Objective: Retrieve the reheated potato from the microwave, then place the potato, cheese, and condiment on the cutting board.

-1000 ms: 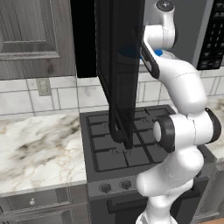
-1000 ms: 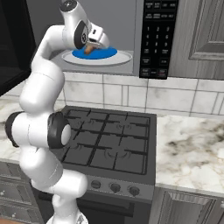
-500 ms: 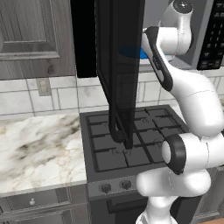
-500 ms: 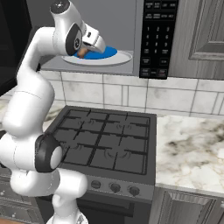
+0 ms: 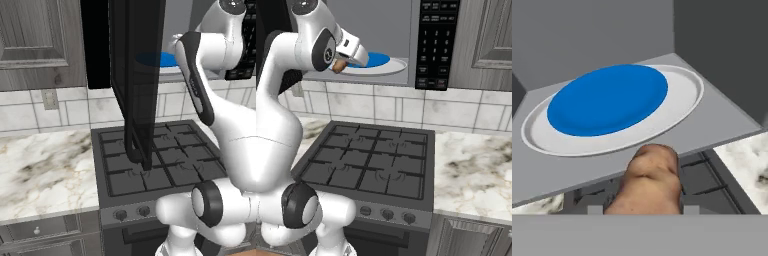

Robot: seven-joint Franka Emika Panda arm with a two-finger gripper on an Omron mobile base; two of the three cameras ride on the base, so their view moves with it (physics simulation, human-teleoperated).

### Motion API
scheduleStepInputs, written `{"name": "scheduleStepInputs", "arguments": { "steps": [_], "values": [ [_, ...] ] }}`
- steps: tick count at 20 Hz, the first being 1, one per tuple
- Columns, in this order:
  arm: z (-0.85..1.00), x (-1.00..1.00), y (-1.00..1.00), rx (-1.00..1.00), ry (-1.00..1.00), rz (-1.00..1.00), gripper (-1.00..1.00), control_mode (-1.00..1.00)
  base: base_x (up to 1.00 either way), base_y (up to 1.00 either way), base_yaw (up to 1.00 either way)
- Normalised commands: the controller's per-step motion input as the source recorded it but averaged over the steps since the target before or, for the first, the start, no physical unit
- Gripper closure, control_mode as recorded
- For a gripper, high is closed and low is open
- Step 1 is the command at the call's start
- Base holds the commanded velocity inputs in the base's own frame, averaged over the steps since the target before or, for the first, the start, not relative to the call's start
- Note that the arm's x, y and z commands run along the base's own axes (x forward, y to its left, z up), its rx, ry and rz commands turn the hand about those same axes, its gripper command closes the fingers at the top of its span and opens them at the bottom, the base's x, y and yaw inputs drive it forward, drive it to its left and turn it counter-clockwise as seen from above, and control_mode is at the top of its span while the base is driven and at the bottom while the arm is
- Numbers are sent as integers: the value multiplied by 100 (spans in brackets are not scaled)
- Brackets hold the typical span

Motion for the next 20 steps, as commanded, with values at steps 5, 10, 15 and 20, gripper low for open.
{"name": "scheduleStepInputs", "arguments": {
  "steps": [5, 10, 15, 20],
  "values": [
    [-7, -93, 0, 0, 1, 0, 100, -100, 0, 0, 0],
    [-13, -90, 0, 0, 3, 0, 100, -100, 0, 0, 0],
    [-26, -85, 0, 0, 4, 0, 100, -100, 0, 0, 0],
    [-62, -45, 12, 2, 16, 0, 100, -100, 0, 0, 0]
  ]
}}
